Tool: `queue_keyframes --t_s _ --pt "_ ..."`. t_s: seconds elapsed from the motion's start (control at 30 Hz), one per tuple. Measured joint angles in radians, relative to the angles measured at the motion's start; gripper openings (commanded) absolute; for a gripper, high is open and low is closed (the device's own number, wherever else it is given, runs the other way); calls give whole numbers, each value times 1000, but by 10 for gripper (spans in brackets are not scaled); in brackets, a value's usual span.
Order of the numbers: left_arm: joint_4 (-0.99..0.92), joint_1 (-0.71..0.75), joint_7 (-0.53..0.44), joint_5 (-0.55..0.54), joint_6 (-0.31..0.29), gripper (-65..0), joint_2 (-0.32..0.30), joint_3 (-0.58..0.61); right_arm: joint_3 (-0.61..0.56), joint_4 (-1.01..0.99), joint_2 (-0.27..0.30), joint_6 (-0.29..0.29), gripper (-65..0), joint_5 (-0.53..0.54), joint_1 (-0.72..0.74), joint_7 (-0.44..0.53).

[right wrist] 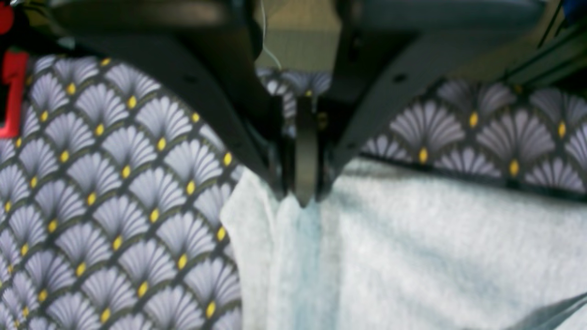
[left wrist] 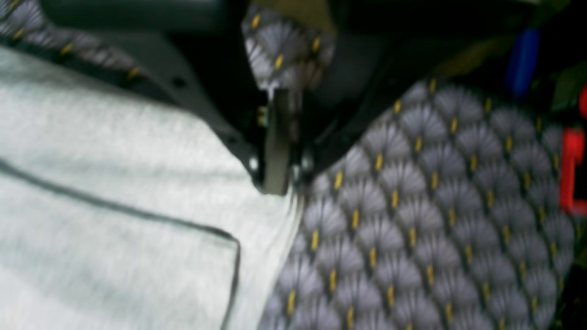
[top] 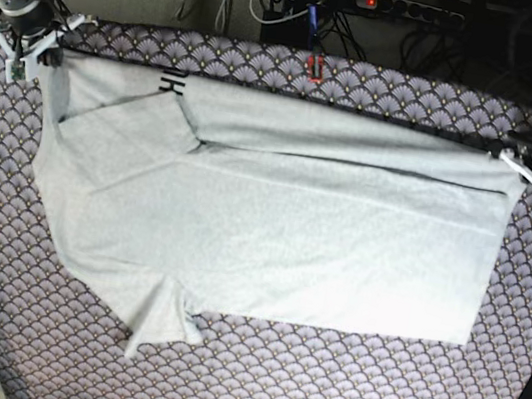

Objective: Fold the T-shirt properly
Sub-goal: 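Release the shirt and move both grippers to its opposite long edge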

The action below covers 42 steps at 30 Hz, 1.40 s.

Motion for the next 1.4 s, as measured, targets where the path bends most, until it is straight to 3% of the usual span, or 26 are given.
queue_keyframes --t_s 0.53,0.6,0.8,1.0,1.17,1.27,1.4 --pt "26 50 1 -6 -7 -643 -2 -49 0 12 0 0 -650 0 -39 -4" --pt "24 50 1 -5 -8 -610 -2 -47 0 12 1 0 -629 0 -39 -4" --pt "20 50 0 6 0 -416 -3 -45 5 15 2 0 -461 6 -29 -84" --pt "20 50 0 6 0 -247 -3 -45 9 20 6 -1 -378 3 -29 -103" --pt "29 50 1 6 0 -223 -3 -54 69 19 -1 4 -377 8 -40 -122" --pt "30 38 3 1 -4 -223 0 -134 142 14 -1 6 -377 -14 -46 -147" --pt "17 -72 8 16 7 -223 -6 -191 201 10 26 0 -376 -14 62 -155"
